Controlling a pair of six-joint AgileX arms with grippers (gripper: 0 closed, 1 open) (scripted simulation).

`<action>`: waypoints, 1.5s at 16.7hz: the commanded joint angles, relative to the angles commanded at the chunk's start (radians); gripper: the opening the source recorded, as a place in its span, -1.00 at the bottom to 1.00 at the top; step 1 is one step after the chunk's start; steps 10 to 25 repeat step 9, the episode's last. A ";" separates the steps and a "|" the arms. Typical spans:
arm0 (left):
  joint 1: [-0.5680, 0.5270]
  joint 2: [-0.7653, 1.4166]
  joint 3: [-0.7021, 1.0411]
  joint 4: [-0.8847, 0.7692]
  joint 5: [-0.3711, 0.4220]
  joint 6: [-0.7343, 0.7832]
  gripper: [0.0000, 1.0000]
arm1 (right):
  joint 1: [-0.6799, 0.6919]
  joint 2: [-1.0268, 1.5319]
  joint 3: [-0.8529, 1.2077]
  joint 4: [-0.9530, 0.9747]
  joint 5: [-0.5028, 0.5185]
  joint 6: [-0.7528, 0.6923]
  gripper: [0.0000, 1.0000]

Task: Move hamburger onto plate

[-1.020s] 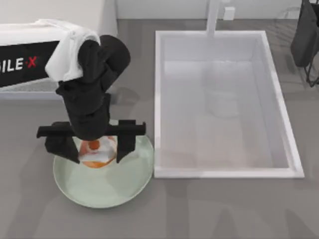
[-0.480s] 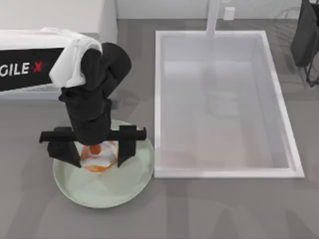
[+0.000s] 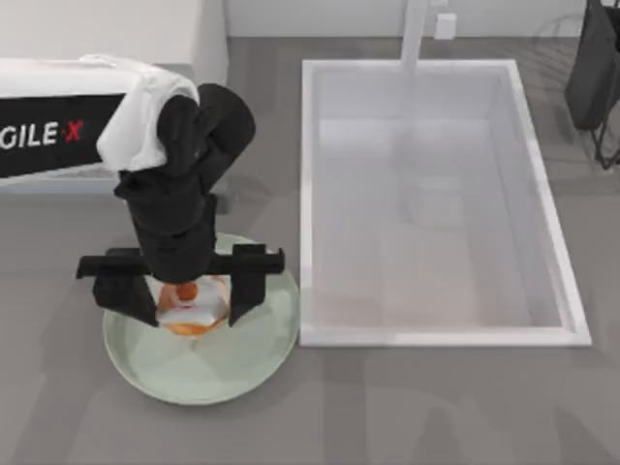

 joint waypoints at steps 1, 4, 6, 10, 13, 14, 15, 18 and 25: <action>0.000 0.000 0.000 0.000 0.000 0.000 0.66 | 0.000 0.000 0.000 0.000 0.000 0.000 1.00; 0.000 0.000 0.000 0.000 0.000 0.000 1.00 | 0.000 0.000 0.000 0.000 0.000 0.000 1.00; 0.000 0.000 0.000 0.000 0.000 0.000 1.00 | 0.000 0.000 0.000 0.000 0.000 0.000 1.00; 0.000 0.000 0.000 0.000 0.000 0.000 1.00 | 0.000 0.000 0.000 0.000 0.000 0.000 1.00; 0.000 0.000 0.000 0.000 0.000 0.000 1.00 | 0.000 0.000 0.000 0.000 0.000 0.000 1.00; 0.000 0.000 0.000 0.000 0.000 0.000 1.00 | 0.000 0.000 0.000 0.000 0.000 0.000 1.00; 0.000 0.000 0.000 0.000 0.000 0.000 1.00 | 0.000 0.000 0.000 0.000 0.000 0.000 1.00; 0.000 0.000 0.000 0.000 0.000 0.000 1.00 | 0.000 0.000 0.000 0.000 0.000 0.000 1.00; 0.000 0.000 0.000 0.000 0.000 0.000 1.00 | 0.000 0.000 0.000 0.000 0.000 0.000 1.00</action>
